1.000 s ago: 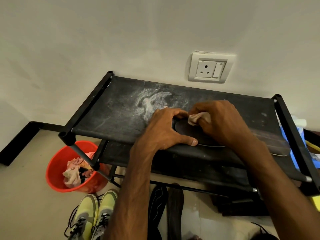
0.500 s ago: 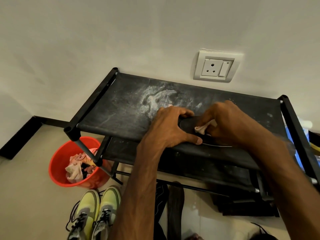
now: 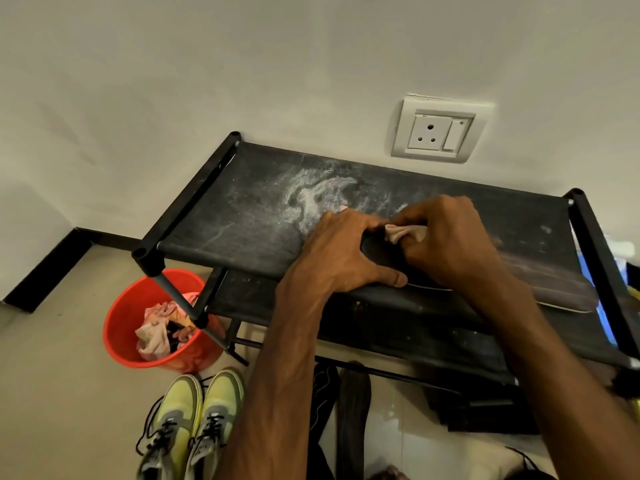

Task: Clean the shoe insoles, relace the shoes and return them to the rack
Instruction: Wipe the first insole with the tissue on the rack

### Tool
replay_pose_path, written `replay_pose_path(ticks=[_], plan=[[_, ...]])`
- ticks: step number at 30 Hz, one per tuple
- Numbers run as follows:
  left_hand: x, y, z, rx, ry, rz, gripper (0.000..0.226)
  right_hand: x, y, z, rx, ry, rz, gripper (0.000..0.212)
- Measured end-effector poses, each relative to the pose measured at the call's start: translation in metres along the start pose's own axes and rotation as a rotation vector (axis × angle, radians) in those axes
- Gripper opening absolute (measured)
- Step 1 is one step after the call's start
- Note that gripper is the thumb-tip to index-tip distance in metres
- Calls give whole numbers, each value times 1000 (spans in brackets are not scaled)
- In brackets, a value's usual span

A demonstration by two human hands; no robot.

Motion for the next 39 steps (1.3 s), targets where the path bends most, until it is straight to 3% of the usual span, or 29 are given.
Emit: replay_pose_path(ticks=[2, 8, 11, 14, 20, 24, 29, 35, 39], plan=[[1, 0, 1, -5, -1, 0, 87, 2, 1, 0, -20, -12, -9, 27], [-1, 0, 1, -16, -20, -25, 87, 2, 9, -7, -74, 384, 20, 15], [-1, 2, 1, -28, -13, -27, 84, 5, 10, -7, -108, 211, -167, 24], [0, 5, 1, -58, -14, -41, 86, 7, 16, -8, -105, 9, -204, 27], [-2, 6, -2, -82, -21, -56, 95, 19, 34, -12, -193, 233, -112, 34], [-1, 5, -4, -105, -5, -67, 108, 6, 13, -4, -115, 79, -174, 29], [-5, 1, -5, -89, -27, -68, 99, -17, -35, 8, 55, 28, -299, 25], [-9, -5, -8, -50, -7, -21, 92, -54, -59, 10, 193, -224, 119, 12], [-9, -8, -9, -43, -12, -16, 99, -63, -69, 1, 228, -205, 164, 12]])
Point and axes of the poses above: each hand's wrist, its own z-axis towards the middle knuckle, its own x-axis out of the palm, y = z × x, the point moved 7 cm from there along z, towards the middle knuckle, and after that the axes turned 14 degrees about -y, right-handed, at the moved point
